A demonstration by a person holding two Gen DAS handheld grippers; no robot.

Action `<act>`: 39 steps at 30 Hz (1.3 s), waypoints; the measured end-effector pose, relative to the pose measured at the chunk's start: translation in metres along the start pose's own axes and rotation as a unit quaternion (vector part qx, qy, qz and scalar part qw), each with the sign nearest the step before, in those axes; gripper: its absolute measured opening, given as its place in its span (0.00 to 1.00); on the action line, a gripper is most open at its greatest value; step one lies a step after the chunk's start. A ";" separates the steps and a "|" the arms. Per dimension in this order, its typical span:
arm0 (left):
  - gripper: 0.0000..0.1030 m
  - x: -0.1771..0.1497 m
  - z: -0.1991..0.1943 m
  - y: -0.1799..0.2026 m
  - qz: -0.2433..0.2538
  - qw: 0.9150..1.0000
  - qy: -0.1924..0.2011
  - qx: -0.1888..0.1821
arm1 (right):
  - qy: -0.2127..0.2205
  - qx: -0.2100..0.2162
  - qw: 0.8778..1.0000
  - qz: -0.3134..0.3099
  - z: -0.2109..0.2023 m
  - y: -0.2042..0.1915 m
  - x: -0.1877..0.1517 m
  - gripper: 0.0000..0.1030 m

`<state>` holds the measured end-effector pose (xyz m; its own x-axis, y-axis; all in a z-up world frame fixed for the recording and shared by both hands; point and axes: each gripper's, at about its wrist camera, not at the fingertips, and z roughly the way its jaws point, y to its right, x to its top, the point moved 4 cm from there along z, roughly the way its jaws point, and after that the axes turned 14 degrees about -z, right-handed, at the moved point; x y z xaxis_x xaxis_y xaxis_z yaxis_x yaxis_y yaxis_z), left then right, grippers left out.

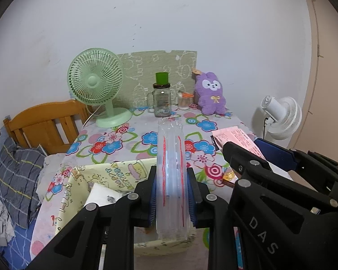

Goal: Organize soft objects
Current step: 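Carry the tube pack and pink packet together over the fabric box, then open the left gripper into the box while the right gripper releases the pink packet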

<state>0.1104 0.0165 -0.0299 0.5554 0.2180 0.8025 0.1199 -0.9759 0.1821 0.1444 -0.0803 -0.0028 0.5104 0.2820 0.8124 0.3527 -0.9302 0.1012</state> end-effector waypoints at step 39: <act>0.26 -0.023 0.060 -0.112 -0.056 0.994 -0.067 0.066 | -0.049 0.086 0.994 -0.056 0.079 -0.099 -0.002 0.38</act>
<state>0.1336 0.1205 -0.1032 0.6357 0.3305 0.6976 0.2883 -0.9400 0.1826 0.1703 0.0301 -0.0605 0.5308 0.4106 0.7414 0.5366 -0.8399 0.0810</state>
